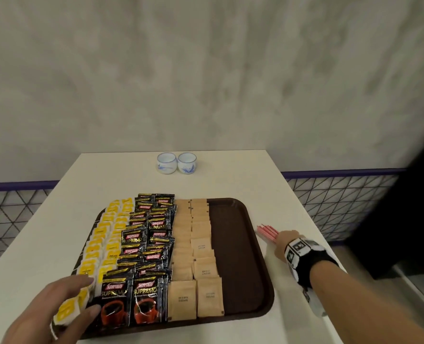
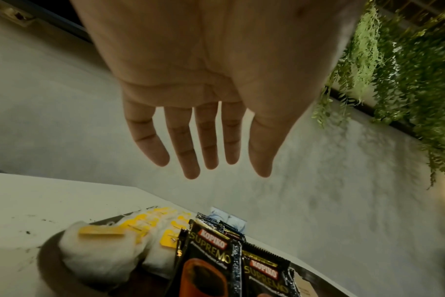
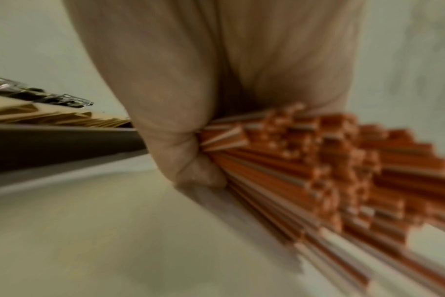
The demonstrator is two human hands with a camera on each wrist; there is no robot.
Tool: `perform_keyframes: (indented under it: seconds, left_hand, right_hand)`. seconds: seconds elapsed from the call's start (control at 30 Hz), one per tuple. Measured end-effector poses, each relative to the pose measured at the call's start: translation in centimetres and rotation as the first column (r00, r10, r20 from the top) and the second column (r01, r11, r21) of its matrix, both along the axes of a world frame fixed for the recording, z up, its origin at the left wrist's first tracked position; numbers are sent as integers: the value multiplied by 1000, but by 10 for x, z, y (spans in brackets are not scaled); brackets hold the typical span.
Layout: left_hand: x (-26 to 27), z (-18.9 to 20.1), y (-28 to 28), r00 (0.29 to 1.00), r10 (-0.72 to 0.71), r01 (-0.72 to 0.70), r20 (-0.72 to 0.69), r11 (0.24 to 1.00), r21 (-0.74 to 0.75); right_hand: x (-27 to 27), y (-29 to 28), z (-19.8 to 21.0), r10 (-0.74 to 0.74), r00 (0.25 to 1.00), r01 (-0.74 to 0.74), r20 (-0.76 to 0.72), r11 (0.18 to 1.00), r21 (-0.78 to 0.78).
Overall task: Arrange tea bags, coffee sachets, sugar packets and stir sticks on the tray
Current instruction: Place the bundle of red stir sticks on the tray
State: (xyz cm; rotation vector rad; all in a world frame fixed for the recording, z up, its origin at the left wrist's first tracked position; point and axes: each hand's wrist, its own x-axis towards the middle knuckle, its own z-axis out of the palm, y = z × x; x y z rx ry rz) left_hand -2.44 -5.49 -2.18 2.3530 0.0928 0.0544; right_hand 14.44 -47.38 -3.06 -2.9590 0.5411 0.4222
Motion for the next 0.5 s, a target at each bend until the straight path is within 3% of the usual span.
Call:
perform_keyframes:
  seconds: [0.1,0.27,0.4,0.5]
  left_hand:
    - [12,20,-26,998,-35,35,42,999,9]
    - [32,24,-52,993,-26,28,119,999,-15]
    - [50,22,-73,997,-37,54,73,969,-241]
    - [60,21,-91,999,-39,38,8,902,-431]
  right_hand:
    - [-15,-4,-11,3,999,-6,-52,998,-57]
    - [-38,-4,-23,-4,1000,3,30,1000,9]
    - [-49,-5,-20,-37,999,37,6,996,87]
    - [-52,-16,-13,-73,997,78,-28,958,276]
